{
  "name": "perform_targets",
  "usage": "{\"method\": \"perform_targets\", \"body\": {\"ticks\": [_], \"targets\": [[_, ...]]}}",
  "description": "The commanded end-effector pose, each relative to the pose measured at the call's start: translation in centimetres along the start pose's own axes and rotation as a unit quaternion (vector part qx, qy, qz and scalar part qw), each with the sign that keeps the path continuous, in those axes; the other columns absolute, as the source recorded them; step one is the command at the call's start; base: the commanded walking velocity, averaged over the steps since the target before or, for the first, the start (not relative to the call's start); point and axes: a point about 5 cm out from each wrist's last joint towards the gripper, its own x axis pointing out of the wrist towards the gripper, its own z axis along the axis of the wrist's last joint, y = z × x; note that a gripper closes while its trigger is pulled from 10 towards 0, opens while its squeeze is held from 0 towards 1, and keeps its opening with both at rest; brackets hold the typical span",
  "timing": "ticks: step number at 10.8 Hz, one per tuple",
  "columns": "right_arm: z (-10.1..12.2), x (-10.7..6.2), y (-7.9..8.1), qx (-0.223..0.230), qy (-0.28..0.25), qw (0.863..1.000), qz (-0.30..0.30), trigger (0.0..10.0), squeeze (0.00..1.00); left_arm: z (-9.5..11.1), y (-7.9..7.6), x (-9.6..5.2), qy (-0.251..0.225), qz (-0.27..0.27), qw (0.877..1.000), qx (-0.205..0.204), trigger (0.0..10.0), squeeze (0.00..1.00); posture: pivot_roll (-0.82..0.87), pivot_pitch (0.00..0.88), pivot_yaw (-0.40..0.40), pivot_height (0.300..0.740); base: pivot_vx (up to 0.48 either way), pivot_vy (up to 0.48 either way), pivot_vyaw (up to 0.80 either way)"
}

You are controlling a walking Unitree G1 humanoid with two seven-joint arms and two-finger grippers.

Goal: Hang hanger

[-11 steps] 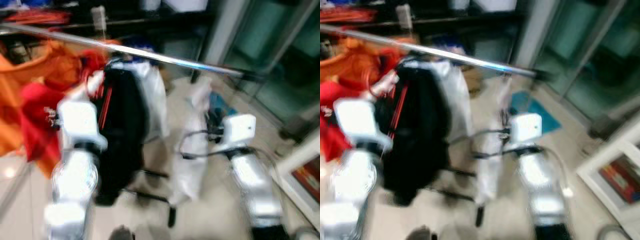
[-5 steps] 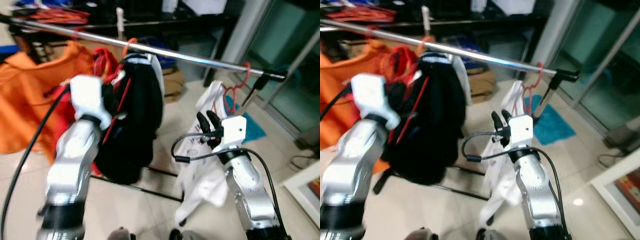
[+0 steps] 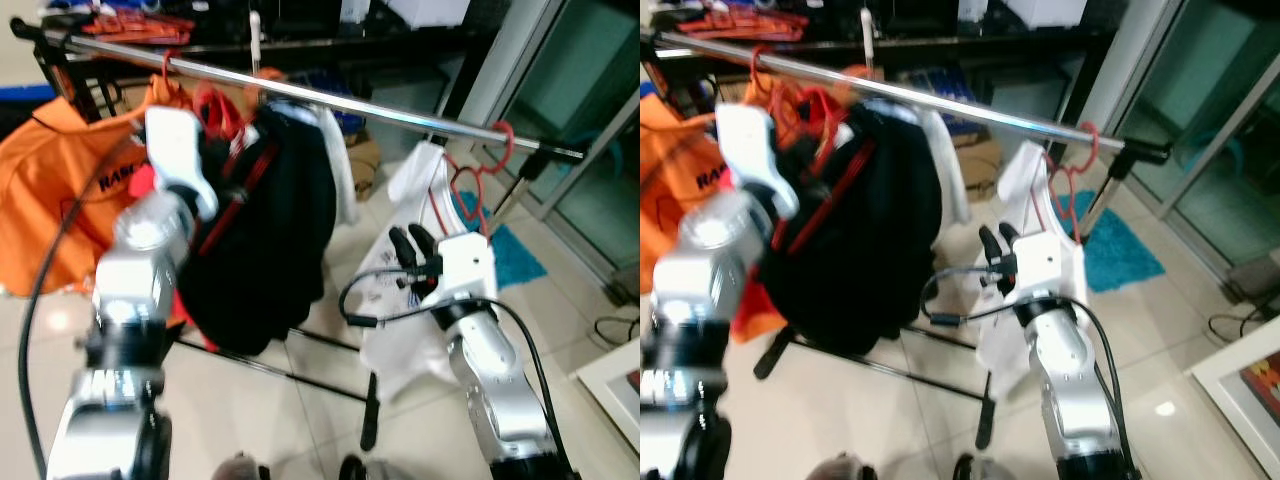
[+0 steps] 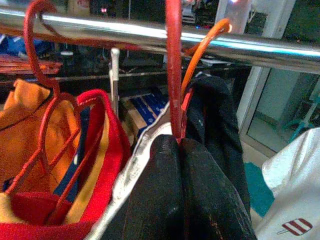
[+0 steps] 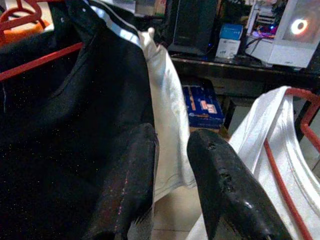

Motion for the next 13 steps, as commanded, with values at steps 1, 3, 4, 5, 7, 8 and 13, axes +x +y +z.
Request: {"method": "perform_targets", "body": {"ticks": [1,3,4,5,7,8,13], "targets": [[-0.3,-0.3,-0.1,-0.001,0.013,1.000,0.000,10.0,0.00,1.1,0.4,0.6,-0.016,0.000,1.000,0.001,10.0,0.00,0.09,0.094,-0.052,0.740,0.000,0.000,0.00],[-0.6,-0.7,0.0,-0.001,0.019,1.000,0.000,10.0,0.00,2.5,-2.0,2.6,-0.023,-0.060,0.996,0.060,10.0,0.00,0.08,0.098,-0.037,0.740,0.000,0.000,0.00],[-0.7,-0.9,0.0,-0.002,0.022,1.000,-0.002,10.0,0.00,3.0,-3.4,2.8,-0.036,-0.067,0.990,0.121,10.0,0.00,0.07,0.096,-0.032,0.740,0.000,0.000,0.00],[-0.9,-1.1,-0.2,-0.001,0.026,1.000,-0.009,10.0,0.00,3.4,-4.2,2.6,-0.051,-0.035,0.984,0.167,10.0,0.00,0.06,0.095,-0.024,0.740,0.000,0.000,0.00],[-1.2,-1.5,-0.5,-0.001,0.033,0.999,-0.015,10.0,0.00,3.8,-4.4,1.5,-0.055,0.045,0.985,0.157,10.0,0.00,0.06,0.097,-0.022,0.740,0.000,0.000,0.00],[-1.3,-1.6,-0.5,-0.002,0.036,0.999,-0.012,10.0,0.00,4.1,-4.6,0.9,-0.064,0.054,0.983,0.163,10.0,0.00,0.06,0.097,-0.025,0.740,0.000,0.000,0.00],[-1.7,-1.1,-0.1,-0.002,0.048,0.999,0.007,10.0,0.00,4.3,-0.4,3.2,-0.031,0.081,0.991,0.104,10.0,0.00,0.07,0.087,-0.035,0.740,0.000,0.000,0.00]]}}
